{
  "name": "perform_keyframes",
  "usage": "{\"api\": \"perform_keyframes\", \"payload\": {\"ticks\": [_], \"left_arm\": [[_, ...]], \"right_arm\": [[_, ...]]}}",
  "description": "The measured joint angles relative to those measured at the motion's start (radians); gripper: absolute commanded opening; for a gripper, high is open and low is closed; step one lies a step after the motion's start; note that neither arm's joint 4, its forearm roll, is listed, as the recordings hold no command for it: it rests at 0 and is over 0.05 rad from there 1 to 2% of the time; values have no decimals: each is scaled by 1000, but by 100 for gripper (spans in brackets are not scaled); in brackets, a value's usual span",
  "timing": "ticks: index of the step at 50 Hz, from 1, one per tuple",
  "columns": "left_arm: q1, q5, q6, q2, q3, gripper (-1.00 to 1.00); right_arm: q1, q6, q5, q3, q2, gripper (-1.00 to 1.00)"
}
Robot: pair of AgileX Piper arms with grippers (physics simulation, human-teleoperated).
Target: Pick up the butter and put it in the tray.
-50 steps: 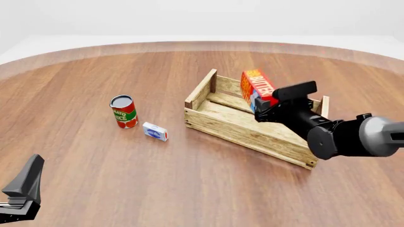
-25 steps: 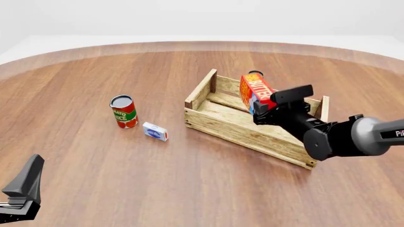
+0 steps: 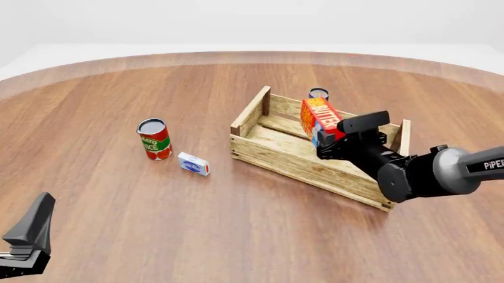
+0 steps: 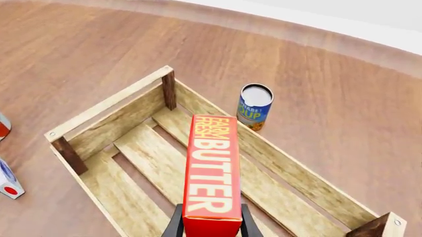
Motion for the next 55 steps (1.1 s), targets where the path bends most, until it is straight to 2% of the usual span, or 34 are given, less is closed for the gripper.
{"api": "perform_keyframes", "payload": {"ticks": [10,11,55], "left_arm": [[0,0,0,0,0,100],[0,0,0,0,0,100],[0,0,0,0,0,100]], "right_arm": [[-3,-8,-5,0,11,-100],[-2,-8,-5,-1,12,100],[13,10,19,-8,-39,100]]}}
